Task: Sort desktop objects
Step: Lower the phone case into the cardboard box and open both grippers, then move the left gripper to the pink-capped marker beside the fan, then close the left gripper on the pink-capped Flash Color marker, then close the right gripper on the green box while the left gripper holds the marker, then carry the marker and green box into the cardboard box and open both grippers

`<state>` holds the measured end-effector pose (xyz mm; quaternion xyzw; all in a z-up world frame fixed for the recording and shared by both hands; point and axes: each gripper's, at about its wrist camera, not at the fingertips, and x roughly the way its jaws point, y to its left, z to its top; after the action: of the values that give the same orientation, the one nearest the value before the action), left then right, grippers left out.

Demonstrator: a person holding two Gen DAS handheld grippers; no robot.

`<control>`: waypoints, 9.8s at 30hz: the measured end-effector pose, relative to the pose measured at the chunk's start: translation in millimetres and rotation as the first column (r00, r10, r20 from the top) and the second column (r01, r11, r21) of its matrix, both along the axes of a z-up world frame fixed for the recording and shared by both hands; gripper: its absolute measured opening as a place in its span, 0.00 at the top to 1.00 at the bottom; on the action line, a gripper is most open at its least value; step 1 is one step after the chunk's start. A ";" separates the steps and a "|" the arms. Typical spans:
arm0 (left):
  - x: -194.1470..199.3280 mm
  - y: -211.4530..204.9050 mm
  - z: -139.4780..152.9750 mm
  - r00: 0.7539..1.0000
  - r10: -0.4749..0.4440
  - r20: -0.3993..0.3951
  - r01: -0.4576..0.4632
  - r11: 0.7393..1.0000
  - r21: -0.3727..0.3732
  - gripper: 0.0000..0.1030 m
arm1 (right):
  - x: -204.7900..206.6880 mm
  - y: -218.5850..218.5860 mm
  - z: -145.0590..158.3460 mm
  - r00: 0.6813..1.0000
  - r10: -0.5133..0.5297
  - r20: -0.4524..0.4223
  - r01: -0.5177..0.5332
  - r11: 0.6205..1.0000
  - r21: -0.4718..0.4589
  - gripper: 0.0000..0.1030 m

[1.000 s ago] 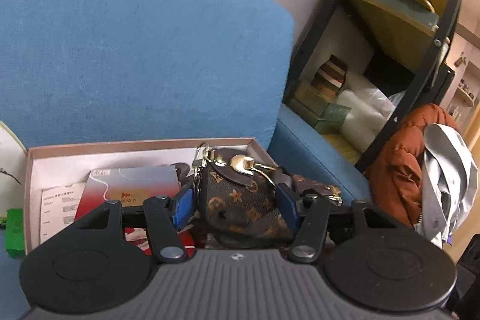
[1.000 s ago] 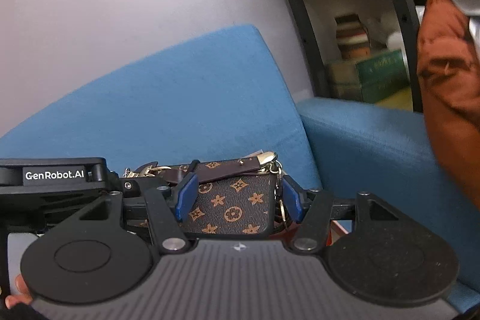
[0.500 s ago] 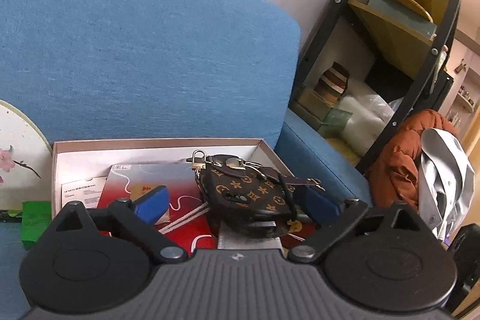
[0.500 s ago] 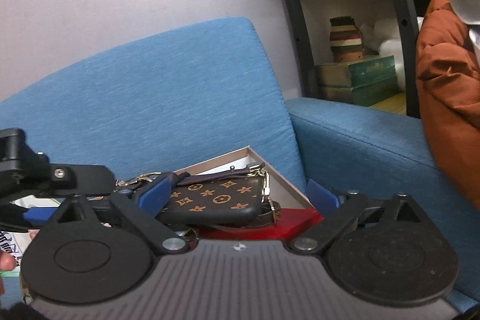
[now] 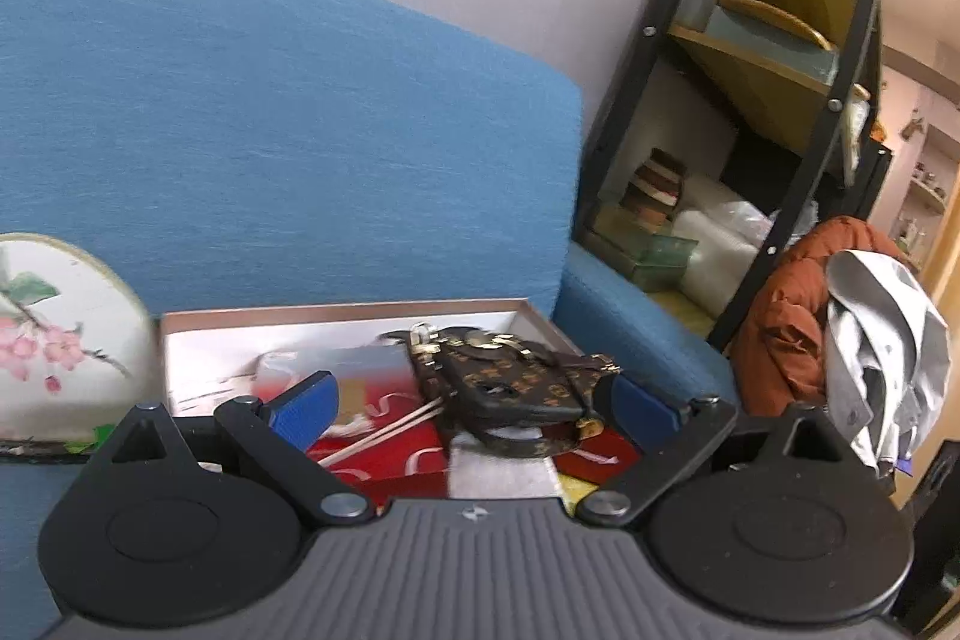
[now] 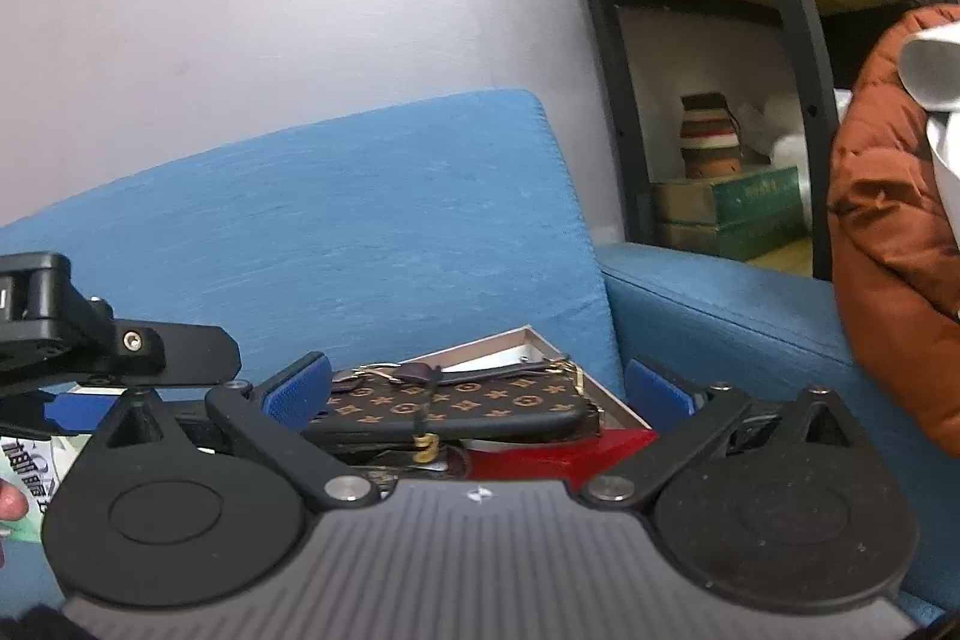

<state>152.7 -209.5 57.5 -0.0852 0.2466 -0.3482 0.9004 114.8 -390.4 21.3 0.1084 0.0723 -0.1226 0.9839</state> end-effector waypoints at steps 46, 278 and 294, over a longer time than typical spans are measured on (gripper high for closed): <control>-12.6 259.7 -88.4 0.884 0.453 -0.117 -0.441 0.890 0.116 0.05 | -6.9 295.6 -52.7 0.793 0.511 -0.332 -0.609 0.640 -0.469 0.03; 42.5 -4.1 -41.6 0.998 0.060 0.013 -0.062 0.963 0.262 0.73 | -34.3 69.5 -33.4 0.964 -0.096 -0.249 0.059 0.987 -0.150 0.42; 19.6 12.8 -25.1 0.986 0.157 0.058 -0.166 0.952 0.258 0.02 | -44.5 82.1 -26.8 0.975 -0.099 -0.198 0.057 0.977 -0.206 0.04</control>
<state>172.3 -196.7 32.4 0.0210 0.2659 -0.2393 0.9336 70.3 -308.3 -5.6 -0.0013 0.1572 -0.1786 0.9713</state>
